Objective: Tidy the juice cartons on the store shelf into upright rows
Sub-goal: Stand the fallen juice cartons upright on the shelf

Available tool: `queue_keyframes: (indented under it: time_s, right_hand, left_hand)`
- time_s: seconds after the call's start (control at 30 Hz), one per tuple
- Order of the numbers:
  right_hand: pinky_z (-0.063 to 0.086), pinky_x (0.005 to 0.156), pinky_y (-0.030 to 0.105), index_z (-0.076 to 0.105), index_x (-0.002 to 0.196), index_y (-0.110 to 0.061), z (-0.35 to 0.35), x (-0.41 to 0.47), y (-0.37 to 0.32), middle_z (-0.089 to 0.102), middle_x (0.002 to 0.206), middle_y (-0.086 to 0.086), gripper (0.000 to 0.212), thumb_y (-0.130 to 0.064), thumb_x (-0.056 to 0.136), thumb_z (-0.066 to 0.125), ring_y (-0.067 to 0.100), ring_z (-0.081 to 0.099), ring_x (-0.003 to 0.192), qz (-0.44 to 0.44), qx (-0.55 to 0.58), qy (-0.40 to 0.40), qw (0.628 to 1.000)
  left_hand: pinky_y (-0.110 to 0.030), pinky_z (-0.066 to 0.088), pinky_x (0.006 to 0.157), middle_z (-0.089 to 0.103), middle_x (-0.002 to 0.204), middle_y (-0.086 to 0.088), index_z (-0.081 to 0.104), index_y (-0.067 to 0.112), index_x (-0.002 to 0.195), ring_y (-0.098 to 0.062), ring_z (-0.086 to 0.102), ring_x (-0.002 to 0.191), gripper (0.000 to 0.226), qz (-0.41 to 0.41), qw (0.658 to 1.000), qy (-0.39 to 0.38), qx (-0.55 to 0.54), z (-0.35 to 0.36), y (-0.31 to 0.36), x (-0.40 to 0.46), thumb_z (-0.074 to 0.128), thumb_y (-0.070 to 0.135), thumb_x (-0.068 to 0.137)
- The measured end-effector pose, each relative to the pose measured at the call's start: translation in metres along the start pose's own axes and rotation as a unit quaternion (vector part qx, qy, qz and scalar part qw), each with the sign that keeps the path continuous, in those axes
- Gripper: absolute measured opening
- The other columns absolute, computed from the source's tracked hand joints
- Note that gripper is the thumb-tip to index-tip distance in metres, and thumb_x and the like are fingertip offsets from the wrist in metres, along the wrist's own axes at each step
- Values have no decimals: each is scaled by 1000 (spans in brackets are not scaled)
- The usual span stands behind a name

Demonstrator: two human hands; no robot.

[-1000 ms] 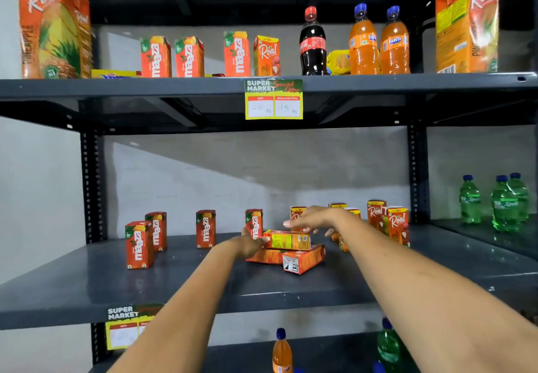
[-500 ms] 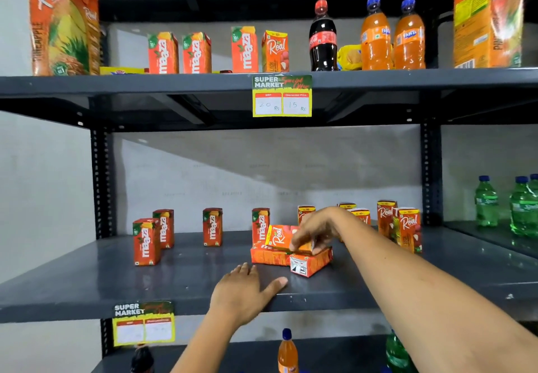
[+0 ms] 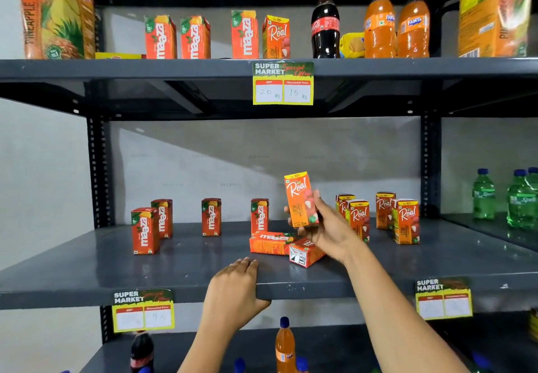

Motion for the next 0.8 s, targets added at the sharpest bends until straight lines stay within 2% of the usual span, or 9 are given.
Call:
queue_keyframes:
  time_s: [0.13, 0.23, 0.4, 0.5, 0.57, 0.6, 0.67, 0.7, 0.8]
  right_hand:
    - [55, 51, 23, 60, 120, -15, -8, -11, 15, 70, 110, 19, 72, -55, 62, 77, 26, 70, 88, -24, 62, -13, 998]
    - [55, 52, 24, 63, 117, -16, -10, -16, 21, 69, 111, 20, 76, -53, 54, 84, 26, 70, 89, -39, 54, -10, 998]
    - [54, 48, 23, 61, 117, -14, -10, -19, 20, 72, 105, 16, 58, -44, 70, 75, 30, 71, 89, -50, 82, 28, 995]
    - [57, 52, 27, 58, 120, -15, -18, -17, 16, 70, 112, 16, 48, -37, 79, 66, 34, 68, 99, -54, 72, 61, 994]
    - [58, 65, 34, 57, 121, -15, -24, -11, 5, 67, 117, 14, 42, -35, 84, 61, 31, 65, 106, -72, 33, 91, 993]
    - [56, 78, 38, 57, 120, -17, -28, -7, -2, 66, 118, 11, 39, -36, 86, 58, 28, 62, 110, -86, -6, 112, 990]
    - [40, 99, 41, 55, 120, -20, -34, 2, -16, 63, 121, 4, 37, -41, 91, 51, 21, 55, 117, -107, -141, 166, 970]
    - [35, 102, 40, 51, 124, -20, -35, 8, -22, 61, 124, 3, 38, -42, 93, 47, 20, 54, 119, -115, -211, 184, 953]
    - [42, 89, 32, 42, 133, -17, -45, 26, -30, 54, 133, 8, 38, -33, 98, 40, 23, 54, 119, -120, -388, 208, 890]
  left_hand:
    - [-32, 43, 100, 50, 140, 2, 43, 23, 135, -15, 50, 123, 75, -6, 1000, 0, 8, 1, 0, 1, 52, 64, 73]
    - [-31, 43, 100, 49, 141, 3, 42, 23, 135, -14, 50, 123, 75, -7, 1000, 5, 9, 2, -1, 1, 52, 64, 73]
    - [-33, 43, 100, 51, 139, 2, 43, 23, 135, -15, 50, 123, 75, -4, 1000, 19, 6, 3, -1, 1, 54, 64, 73]
    - [-33, 43, 100, 50, 139, 2, 43, 23, 135, -15, 50, 123, 75, -4, 1000, 22, 2, 3, -2, 1, 54, 64, 73]
    - [-33, 41, 102, 49, 141, 3, 41, 24, 136, -15, 48, 125, 76, -2, 1000, 21, 1, 4, -2, 0, 53, 65, 74]
    - [-32, 41, 102, 48, 141, 3, 40, 24, 137, -15, 48, 125, 76, -1, 1000, 22, -1, 4, -2, 0, 53, 65, 74]
    - [-32, 41, 102, 49, 140, 3, 41, 24, 136, -15, 48, 125, 76, 0, 1000, 26, -9, 4, -2, 0, 54, 65, 74]
    - [-32, 42, 101, 50, 140, 3, 41, 24, 136, -15, 49, 124, 76, 0, 1000, 27, -12, 3, -2, 0, 55, 64, 74]
    - [-32, 42, 101, 50, 139, 4, 41, 24, 136, -14, 50, 123, 75, -2, 1000, 28, -14, 2, -1, -1, 55, 64, 73]
Point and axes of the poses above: each hand's wrist, its own x-axis towards the middle knuckle, its own z-axis out of the palm, y = z × x, the point moved 3 cm from there along x, towards the middle knuckle
